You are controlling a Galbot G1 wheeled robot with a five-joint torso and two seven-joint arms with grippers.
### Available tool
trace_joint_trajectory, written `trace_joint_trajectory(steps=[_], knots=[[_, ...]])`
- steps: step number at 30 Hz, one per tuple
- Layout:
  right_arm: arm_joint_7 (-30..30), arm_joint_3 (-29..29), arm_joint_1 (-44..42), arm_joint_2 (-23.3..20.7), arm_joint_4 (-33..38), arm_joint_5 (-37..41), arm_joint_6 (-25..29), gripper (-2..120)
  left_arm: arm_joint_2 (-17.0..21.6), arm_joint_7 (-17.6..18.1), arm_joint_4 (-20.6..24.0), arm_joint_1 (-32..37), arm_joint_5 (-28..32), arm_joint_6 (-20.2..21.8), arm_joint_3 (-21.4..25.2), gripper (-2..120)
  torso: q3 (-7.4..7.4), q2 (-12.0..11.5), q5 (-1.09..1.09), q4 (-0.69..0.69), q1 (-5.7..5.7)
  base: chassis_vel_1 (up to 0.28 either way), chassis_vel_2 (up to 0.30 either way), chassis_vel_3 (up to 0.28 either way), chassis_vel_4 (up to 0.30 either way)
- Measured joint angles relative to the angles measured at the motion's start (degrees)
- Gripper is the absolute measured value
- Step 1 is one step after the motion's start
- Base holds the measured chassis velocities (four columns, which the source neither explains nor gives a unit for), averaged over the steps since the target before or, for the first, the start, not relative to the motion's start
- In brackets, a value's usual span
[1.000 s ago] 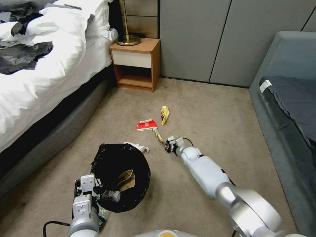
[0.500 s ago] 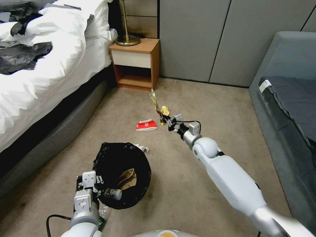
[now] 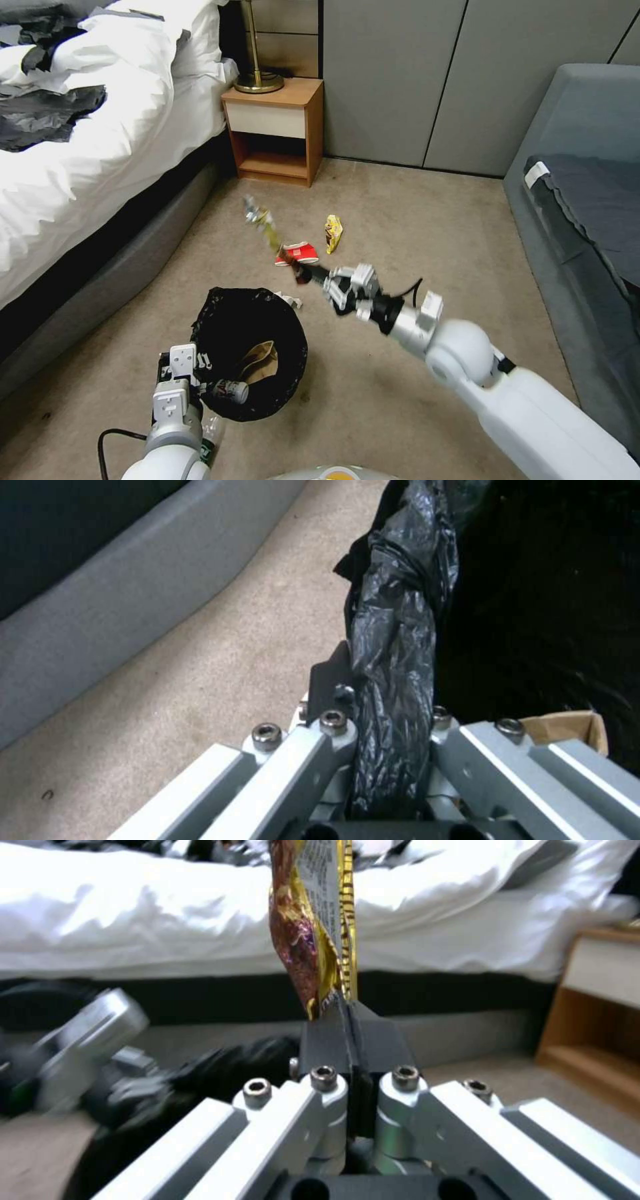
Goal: Pick up the trash bin, then pick up the garbage from the floor and place it into the trash bin.
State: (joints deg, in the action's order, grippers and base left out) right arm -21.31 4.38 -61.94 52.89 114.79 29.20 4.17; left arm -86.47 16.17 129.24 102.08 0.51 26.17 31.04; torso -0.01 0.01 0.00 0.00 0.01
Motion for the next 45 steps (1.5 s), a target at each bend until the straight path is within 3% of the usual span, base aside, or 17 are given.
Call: trace_joint_trajectory(steps=[9,28,45], knots=[[-1.3,3.2,-5.9,0.2,-3.7,-5.0,2.3,0,-0.4,0.0,0.4,0.3,-0.6,-0.1,-0.6,2,0.00,0.0,0.00,0.00,0.00,0.000,0.000,0.000,0.000],[-0.7,8.8,-3.7,3.6,-9.6,-9.2,1.6,0,-1.0,0.0,0.7,0.0,-1.2,-0.1,-1.3,2,0.01,0.0,0.01,0.00,0.00,0.000,0.000,0.000,0.000],[0.2,9.3,-3.0,3.8,-9.1,-9.4,0.8,60,-1.3,0.0,0.1,-0.7,-1.3,0.1,-1.6,2,0.01,0.0,0.01,0.00,0.00,0.000,0.000,0.000,0.000]])
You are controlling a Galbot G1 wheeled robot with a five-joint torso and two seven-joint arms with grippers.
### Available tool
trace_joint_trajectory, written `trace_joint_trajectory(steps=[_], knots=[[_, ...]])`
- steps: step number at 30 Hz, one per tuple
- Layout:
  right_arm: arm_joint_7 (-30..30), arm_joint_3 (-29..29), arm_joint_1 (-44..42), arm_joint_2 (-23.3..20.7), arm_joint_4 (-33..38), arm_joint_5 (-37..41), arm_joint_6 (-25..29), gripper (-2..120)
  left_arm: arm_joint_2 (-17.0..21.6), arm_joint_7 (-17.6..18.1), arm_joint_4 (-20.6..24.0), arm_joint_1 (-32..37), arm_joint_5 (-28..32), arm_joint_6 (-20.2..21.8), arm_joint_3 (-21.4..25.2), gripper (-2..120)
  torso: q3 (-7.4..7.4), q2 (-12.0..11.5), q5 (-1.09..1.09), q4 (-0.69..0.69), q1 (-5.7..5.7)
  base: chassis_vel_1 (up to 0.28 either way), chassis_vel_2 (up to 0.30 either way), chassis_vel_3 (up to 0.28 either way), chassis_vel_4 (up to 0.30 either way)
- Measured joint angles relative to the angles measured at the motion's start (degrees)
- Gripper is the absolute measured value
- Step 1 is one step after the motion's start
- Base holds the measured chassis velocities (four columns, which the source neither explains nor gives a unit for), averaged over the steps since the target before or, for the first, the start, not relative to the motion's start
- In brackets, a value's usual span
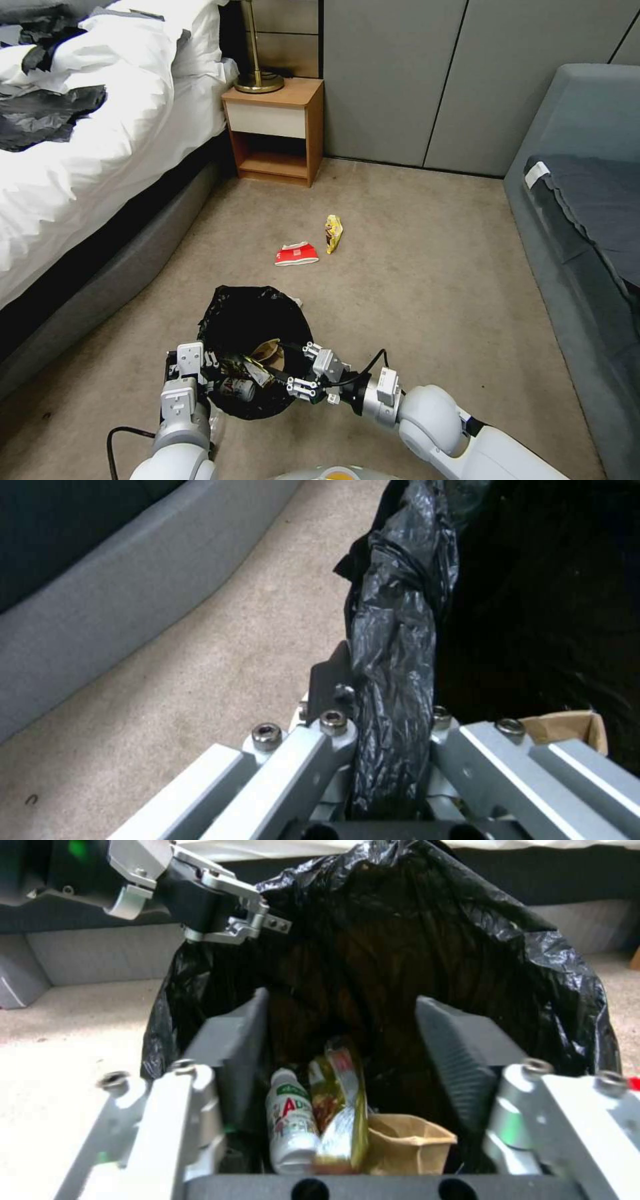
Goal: Pick up the trash bin, then pick up the garbage from the floor and place it into the trash bin.
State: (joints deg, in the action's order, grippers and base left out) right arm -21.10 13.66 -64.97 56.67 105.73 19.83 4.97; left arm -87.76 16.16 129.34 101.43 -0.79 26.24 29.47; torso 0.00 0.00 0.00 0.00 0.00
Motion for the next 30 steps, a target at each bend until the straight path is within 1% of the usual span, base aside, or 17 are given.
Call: trace_joint_trajectory(steps=[2,4,6,8,9,10,12,15,17,19,21,22,24,25,28,29,30], knots=[[0.0,-0.1,0.0,0.0,0.0,0.0,0.0,63,0.0,0.0,0.0,0.0,0.0,0.0,0.0,2,0.00,0.0,0.00,0.00,0.00,0.000,0.000,0.000,0.000],[0.0,-0.5,-0.4,-0.2,0.4,-0.1,0.0,77,0.0,0.0,0.0,-0.1,0.0,0.0,-0.1,2,0.00,0.0,0.00,0.00,0.00,0.000,0.000,0.000,0.000],[0.0,-0.7,-0.5,-0.3,0.6,-0.2,0.1,80,0.0,0.0,0.0,-0.1,0.0,0.1,-0.1,2,0.00,0.0,0.00,0.00,0.00,0.000,0.000,0.000,0.000],[0.0,-1.5,-0.7,-0.5,1.9,-0.3,0.4,92,0.0,0.0,-0.1,-0.1,0.0,0.1,-0.1,2,0.00,0.0,-0.01,0.00,0.00,0.000,0.000,0.000,0.000],[0.0,-1.5,-0.7,-0.5,1.9,-0.3,0.4,92,0.0,0.0,-0.1,-0.1,0.0,0.1,-0.1,2,0.00,0.0,-0.01,0.00,0.00,0.000,0.000,0.000,0.000],[0.2,-2.1,-0.7,-0.7,3.1,-0.3,0.6,97,0.0,0.0,-0.2,-0.1,0.0,0.1,0.0,2,0.00,0.0,-0.01,0.00,0.00,0.000,0.000,0.000,0.000],[1.4,-3.6,-0.5,-1.0,6.5,0.2,1.0,99,0.1,0.0,-0.6,-0.2,0.0,0.1,0.1,2,0.00,0.0,0.00,0.00,0.00,0.000,0.000,0.000,0.000],[2.4,-4.3,-0.4,-1.2,8.2,0.7,1.2,100,0.1,0.0,-0.7,-0.3,0.0,0.1,0.2,2,0.00,0.0,0.00,0.01,0.00,0.000,0.000,0.000,0.000],[5.7,-6.8,-0.8,-1.4,13.9,2.2,1.6,100,0.3,0.0,-1.1,-0.4,0.0,0.1,0.3,2,0.00,0.0,0.01,0.01,0.00,0.000,0.000,0.000,0.000],[6.6,-7.6,-1.1,-1.5,15.4,2.5,1.7,100,0.4,0.0,-1.3,-0.4,0.0,0.1,0.4,2,0.00,0.0,0.00,0.01,0.00,0.000,0.000,0.000,0.000],[10.4,-13.0,-4.4,-1.4,21.2,3.2,1.7,100,0.6,0.0,-1.4,-0.4,0.1,0.1,0.7,2,0.00,0.0,0.00,0.00,0.00,0.000,0.000,0.000,0.000],[10.4,-13.0,-4.4,-1.4,21.2,3.2,1.7,100,0.6,0.0,-1.4,-0.4,0.1,0.1,0.7,2,0.00,0.0,0.00,0.00,0.00,0.000,0.000,0.000,0.000],[11.9,-17.0,-7.5,-1.0,23.4,3.1,1.8,100,0.9,0.0,-1.4,-0.3,0.2,0.1,0.9,2,0.00,0.0,0.00,0.00,0.00,0.000,0.000,0.000,0.000],[11.9,-17.0,-7.5,-1.0,23.4,3.1,1.8,100,0.9,0.0,-1.4,-0.3,0.2,0.1,0.9,2,0.00,0.0,0.00,0.00,0.00,0.000,0.000,0.000,0.000],[14.8,-24.9,-14.4,1.0,26.0,1.6,3.0,100,1.3,-0.1,-1.4,0.2,0.8,0.0,1.7,2,0.00,0.0,-0.01,0.00,0.00,0.000,0.000,0.000,0.000],[14.8,-24.9,-14.4,1.0,26.0,1.6,3.0,100,1.3,-0.1,-1.4,0.2,0.8,0.0,1.7,2,0.00,0.0,-0.01,0.00,0.00,0.000,0.000,0.000,0.000],[15.8,-27.4,-16.9,2.3,26.4,0.8,3.8,100,1.5,-0.1,-1.2,0.2,1.1,-0.1,2.1,2,0.00,0.0,-0.01,0.01,0.00,0.000,0.000,0.000,0.000]])
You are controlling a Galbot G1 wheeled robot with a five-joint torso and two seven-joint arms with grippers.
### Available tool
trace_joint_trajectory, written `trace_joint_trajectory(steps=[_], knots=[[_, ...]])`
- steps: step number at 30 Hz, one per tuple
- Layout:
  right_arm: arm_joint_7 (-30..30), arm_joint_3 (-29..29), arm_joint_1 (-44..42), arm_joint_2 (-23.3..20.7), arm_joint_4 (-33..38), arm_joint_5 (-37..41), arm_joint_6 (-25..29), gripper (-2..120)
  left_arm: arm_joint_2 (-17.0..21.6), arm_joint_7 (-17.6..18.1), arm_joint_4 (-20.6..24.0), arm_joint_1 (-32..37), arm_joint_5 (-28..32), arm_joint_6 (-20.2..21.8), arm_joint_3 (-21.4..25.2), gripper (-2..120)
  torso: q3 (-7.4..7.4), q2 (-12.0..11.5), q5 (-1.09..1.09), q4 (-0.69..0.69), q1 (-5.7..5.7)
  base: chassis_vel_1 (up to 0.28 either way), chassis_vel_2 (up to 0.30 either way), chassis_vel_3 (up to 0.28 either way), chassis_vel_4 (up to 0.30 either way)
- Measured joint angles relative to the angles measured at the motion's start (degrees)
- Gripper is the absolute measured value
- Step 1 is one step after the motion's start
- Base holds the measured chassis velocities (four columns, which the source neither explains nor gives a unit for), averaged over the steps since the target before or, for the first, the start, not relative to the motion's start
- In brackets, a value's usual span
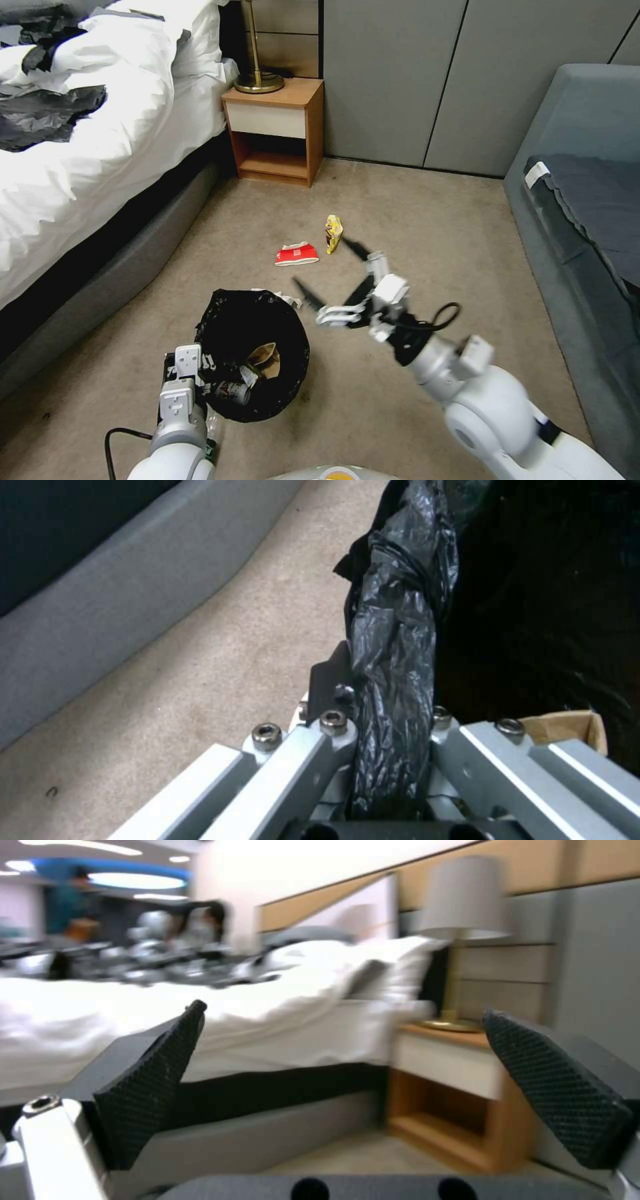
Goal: Pick up the trash bin, then pick up the garbage from the floor and place it into the trash bin.
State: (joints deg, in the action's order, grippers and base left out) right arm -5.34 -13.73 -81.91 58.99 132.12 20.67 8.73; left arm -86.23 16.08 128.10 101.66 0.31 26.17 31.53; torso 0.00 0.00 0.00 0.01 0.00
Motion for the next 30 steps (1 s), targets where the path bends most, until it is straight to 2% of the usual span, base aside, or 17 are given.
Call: trace_joint_trajectory(steps=[2,4,11,17,30], knots=[[0.6,-1.7,-1.8,1.1,0.0,-0.5,0.6,100,0.1,0.0,0.1,0.0,0.2,0.0,0.2,2,0.00,0.0,0.00,-0.01,0.00,0.000,0.000,0.000,0.000],[1.5,-4.7,-5.5,4.1,-0.4,-1.8,2.6,100,0.4,0.0,0.3,-0.1,0.6,0.0,0.5,2,0.00,0.0,0.00,-0.02,0.00,0.000,0.000,0.000,0.000],[2.0,-8.2,-10.3,9.1,-5.0,-4.4,7.3,100,0.6,-0.1,0.7,-0.1,1.1,0.0,0.6,2,0.00,0.0,0.00,-0.01,0.00,0.000,0.000,0.000,0.000],[2.9,-9.1,-9.8,9.4,-8.8,-4.9,8.2,100,0.7,-0.1,1.1,0.0,1.3,0.0,0.8,2,0.00,0.0,0.00,0.00,0.00,0.000,0.000,0.000,0.000],[3.0,-9.4,-8.0,9.0,-10.4,-4.9,7.5,100,0.4,-0.1,0.9,-0.6,1.4,0.1,0.6,2,0.00,0.0,0.00,0.00,0.00,0.000,0.000,0.000,0.000]])
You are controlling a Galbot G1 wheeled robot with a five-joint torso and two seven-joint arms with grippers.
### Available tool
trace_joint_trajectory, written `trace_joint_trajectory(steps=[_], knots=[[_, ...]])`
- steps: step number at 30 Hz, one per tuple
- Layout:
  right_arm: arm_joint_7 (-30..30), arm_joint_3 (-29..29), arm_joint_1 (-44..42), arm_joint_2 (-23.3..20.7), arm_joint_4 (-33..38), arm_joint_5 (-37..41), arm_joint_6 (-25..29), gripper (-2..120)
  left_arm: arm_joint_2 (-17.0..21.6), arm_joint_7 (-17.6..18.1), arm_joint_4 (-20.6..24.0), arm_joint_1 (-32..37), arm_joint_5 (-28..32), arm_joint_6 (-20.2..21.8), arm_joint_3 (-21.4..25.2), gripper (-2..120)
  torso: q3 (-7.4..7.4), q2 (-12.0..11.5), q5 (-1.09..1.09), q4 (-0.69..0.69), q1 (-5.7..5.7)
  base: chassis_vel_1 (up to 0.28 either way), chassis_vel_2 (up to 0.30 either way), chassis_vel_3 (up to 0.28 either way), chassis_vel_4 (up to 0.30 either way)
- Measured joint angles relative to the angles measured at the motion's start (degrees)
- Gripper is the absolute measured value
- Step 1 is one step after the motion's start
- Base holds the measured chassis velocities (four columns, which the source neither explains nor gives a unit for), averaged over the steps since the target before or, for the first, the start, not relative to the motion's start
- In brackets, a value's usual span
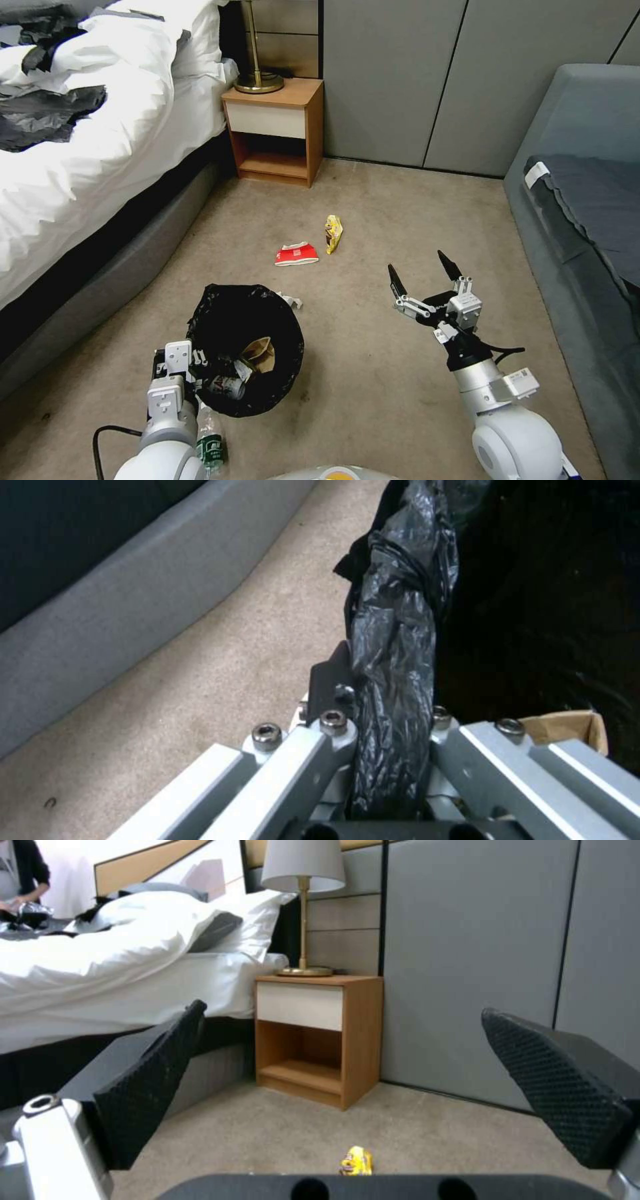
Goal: Pick up the trash bin, then pick up the garbage from the floor and place it into the trash bin.
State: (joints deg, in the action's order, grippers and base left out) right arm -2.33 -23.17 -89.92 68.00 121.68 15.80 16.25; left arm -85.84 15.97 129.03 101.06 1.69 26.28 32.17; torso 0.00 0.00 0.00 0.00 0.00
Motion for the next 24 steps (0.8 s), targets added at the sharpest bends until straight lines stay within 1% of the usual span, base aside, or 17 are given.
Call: trace_joint_trajectory(steps=[10,14,24], knots=[[-0.2,-0.6,0.5,-0.2,0.0,0.4,0.0,100,0.0,0.0,0.0,0.0,-0.1,0.2,-0.4,2,0.00,0.0,0.00,-0.01,0.01,-0.007,0.006,0.007,-0.009],[-0.2,-0.5,0.5,-0.2,0.0,0.4,0.0,100,0.0,0.0,0.4,0.2,-0.1,0.2,-0.5,2,0.00,0.0,0.00,0.00,0.01,-0.092,0.122,0.115,-0.109],[-0.2,-0.4,0.6,-0.3,0.1,0.5,0.0,100,-0.1,0.0,1.0,0.7,-0.2,0.3,-0.6,2,0.01,0.0,-0.01,-0.01,-0.01,-0.153,0.163,0.155,-0.154]])
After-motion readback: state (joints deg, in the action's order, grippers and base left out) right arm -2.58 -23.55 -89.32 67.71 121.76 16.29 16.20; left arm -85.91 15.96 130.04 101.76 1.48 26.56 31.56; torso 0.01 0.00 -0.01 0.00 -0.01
